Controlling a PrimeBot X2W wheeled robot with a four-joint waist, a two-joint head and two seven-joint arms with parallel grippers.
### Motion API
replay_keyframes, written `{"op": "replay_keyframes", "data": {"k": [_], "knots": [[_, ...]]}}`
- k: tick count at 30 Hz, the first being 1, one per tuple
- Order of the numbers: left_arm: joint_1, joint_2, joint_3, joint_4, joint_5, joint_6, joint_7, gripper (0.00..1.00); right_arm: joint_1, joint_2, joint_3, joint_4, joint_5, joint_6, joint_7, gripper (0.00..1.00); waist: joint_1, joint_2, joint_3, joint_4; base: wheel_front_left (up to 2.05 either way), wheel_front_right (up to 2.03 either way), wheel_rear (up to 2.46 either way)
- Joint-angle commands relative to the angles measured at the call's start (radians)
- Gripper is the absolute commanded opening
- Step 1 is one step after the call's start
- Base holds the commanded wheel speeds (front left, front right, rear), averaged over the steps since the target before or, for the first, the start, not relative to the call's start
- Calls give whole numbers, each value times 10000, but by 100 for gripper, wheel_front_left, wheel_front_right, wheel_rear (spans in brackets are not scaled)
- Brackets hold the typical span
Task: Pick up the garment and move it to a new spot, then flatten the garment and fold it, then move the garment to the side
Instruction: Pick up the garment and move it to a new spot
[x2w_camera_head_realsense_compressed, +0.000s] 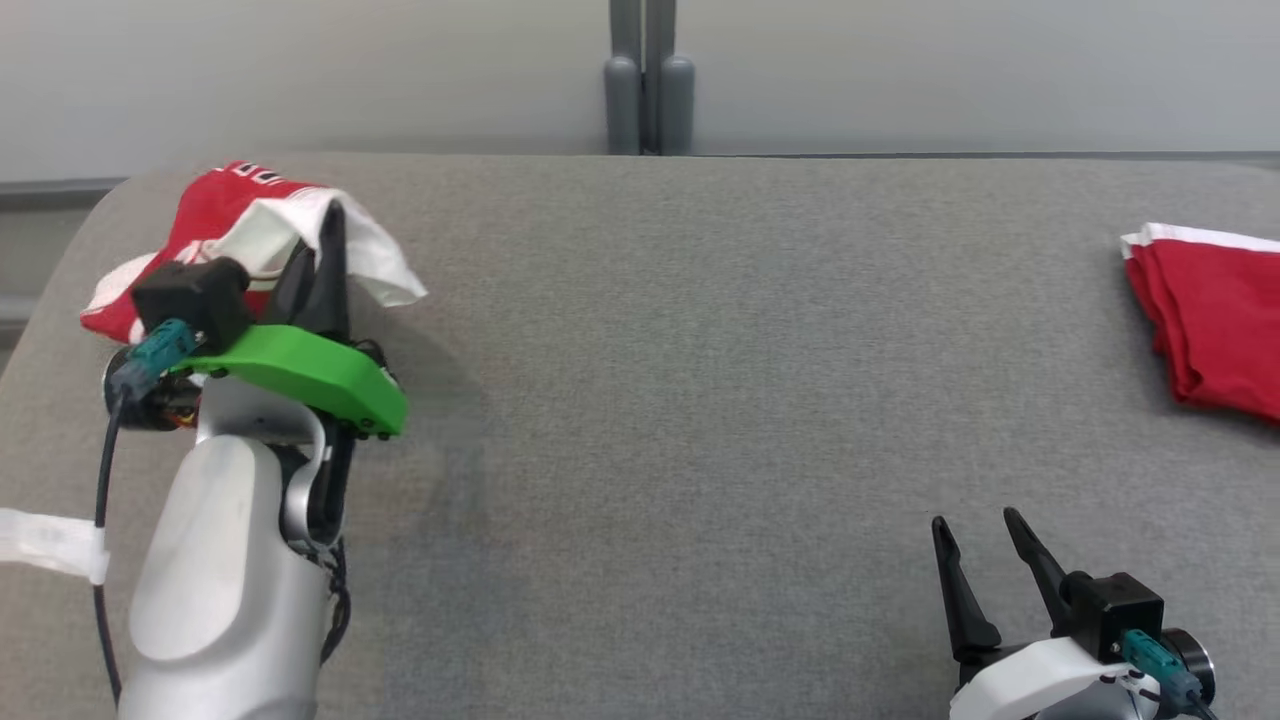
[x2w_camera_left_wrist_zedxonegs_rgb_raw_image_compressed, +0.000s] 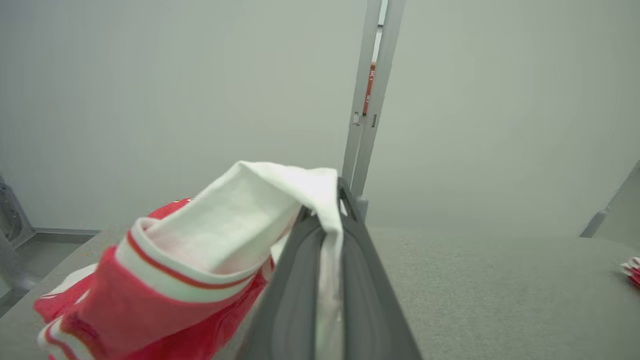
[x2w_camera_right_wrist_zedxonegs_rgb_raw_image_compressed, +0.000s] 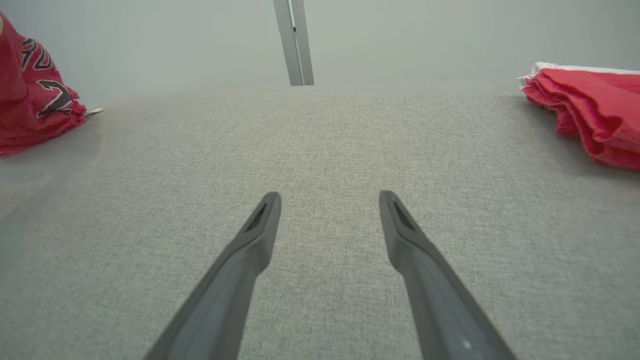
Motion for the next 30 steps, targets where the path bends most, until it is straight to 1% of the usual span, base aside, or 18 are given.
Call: {"op": "replay_keyframes", "data": {"k": [1,4,9,15,19,22,30], "knots": [[220,-52,-156,-603,-16,-55,278,0,162,-9,-4,17,119,-14,-31,100,0,0,-385,-834,0,0,0],[448,-244,-547,-2093,-209,-58,948,0,317,-7,-74,30,196,-14,-31,100,0,0,-458,-1305,0,0,0],[544,-428,-1088,-4006,-518,24,1829,0,487,-6,-164,29,267,-14,-31,100,0,0,-532,-2017,0,0,0],[214,-566,-1611,-5583,-731,148,2414,0,574,-4,-221,-15,331,-13,-31,100,0,0,-564,-2522,0,0,0],[55,-595,-1793,-6291,-766,327,2590,0,619,-5,-259,-35,357,-13,-31,100,0,0,-557,-2601,0,0,0],[68,-608,-1889,-6714,-828,440,2713,0,675,-7,-340,-56,382,-13,-31,100,0,0,-568,-2527,0,0,0],[570,-552,-1992,-8036,-1304,594,3240,0,741,-6,-458,3,257,-13,-31,100,0,0,-652,-1878,0,0,0]]}}
